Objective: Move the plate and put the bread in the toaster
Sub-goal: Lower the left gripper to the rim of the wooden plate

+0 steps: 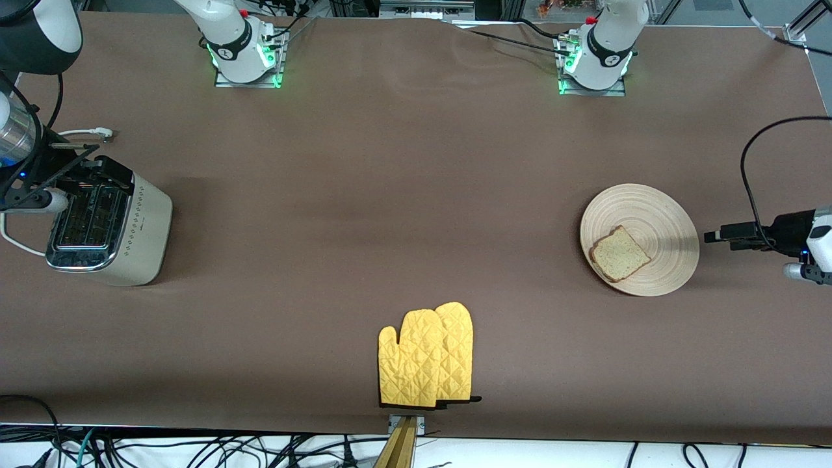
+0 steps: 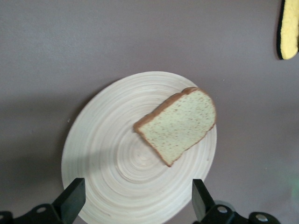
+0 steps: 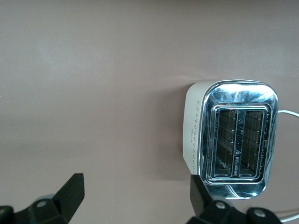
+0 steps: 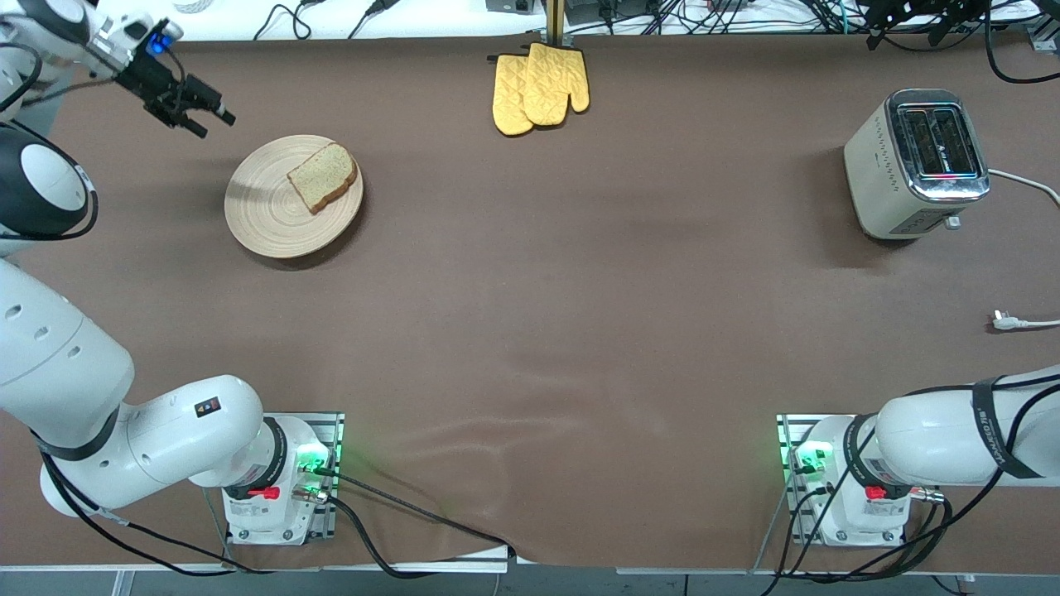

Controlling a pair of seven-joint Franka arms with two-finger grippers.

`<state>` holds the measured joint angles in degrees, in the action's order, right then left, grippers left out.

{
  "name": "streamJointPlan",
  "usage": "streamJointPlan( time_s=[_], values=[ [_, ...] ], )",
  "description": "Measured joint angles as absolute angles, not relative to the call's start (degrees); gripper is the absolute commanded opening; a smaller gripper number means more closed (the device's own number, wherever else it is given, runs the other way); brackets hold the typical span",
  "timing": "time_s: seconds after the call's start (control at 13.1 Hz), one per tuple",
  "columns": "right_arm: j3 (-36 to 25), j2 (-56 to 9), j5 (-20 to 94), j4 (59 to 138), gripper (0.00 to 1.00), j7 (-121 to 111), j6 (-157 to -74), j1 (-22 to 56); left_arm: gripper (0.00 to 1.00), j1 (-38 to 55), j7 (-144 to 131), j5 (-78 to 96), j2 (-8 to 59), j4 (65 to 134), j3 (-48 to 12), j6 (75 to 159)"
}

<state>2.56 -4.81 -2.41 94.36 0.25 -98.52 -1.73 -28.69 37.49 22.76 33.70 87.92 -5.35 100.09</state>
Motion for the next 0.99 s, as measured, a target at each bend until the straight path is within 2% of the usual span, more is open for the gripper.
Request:
streamJointPlan(
  time_s=[0.23, 0.46, 0.53, 0.61, 0.68, 0.76, 0.91, 0.99],
  values=[
    [2.51, -4.82, -2.39, 94.36, 1.0, 0.25, -98.53, -1.75, 1.0, -33.99, 46.9, 28.49, 43.01, 83.55, -5.43, 100.08],
    [2.43, -4.82, -2.39, 94.16, 1.0, 0.25, -98.6, -1.83, 1.0, -35.95, 47.79, 34.83, 47.99, 82.22, -5.49, 99.93],
    [2.43, -4.82, -2.38, 94.07, 1.0, 0.25, -98.6, -1.85, 0.78, -36.43, 47.79, 37.92, 49.16, 82.15, -5.46, 99.94],
    [2.43, -4.82, -2.38, 94.02, 1.0, 0.25, -98.6, -1.85, 0.38, -37.01, 47.79, 39.75, 50.15, 82.11, -5.46, 99.92],
    [2.43, -4.82, -2.37, 94.0, 1.0, 0.25, -98.6, -1.85, 0.25, -37.6, 47.83, 40.29, 50.92, 82.03, -5.48, 99.81],
    [2.43, -4.82, -2.37, 93.99, 1.0, 0.25, -98.6, -1.86, 0.17, -38.03, 48.01, 40.29, 51.37, 82.01, -5.48, 99.43],
    [2.43, -4.82, -2.37, 93.97, 1.0, 0.25, -98.6, -1.87, 0.06, -38.27, 48.74, 40.29, 52.1, 82.01, -5.5, 98.33],
    [2.42, -4.82, -2.37, 93.95, 1.0, 0.25, -98.6, -1.87, 0.04, -38.27, 48.81, 40.29, 52.6, 82.03, -5.51, 97.32]
  ],
)
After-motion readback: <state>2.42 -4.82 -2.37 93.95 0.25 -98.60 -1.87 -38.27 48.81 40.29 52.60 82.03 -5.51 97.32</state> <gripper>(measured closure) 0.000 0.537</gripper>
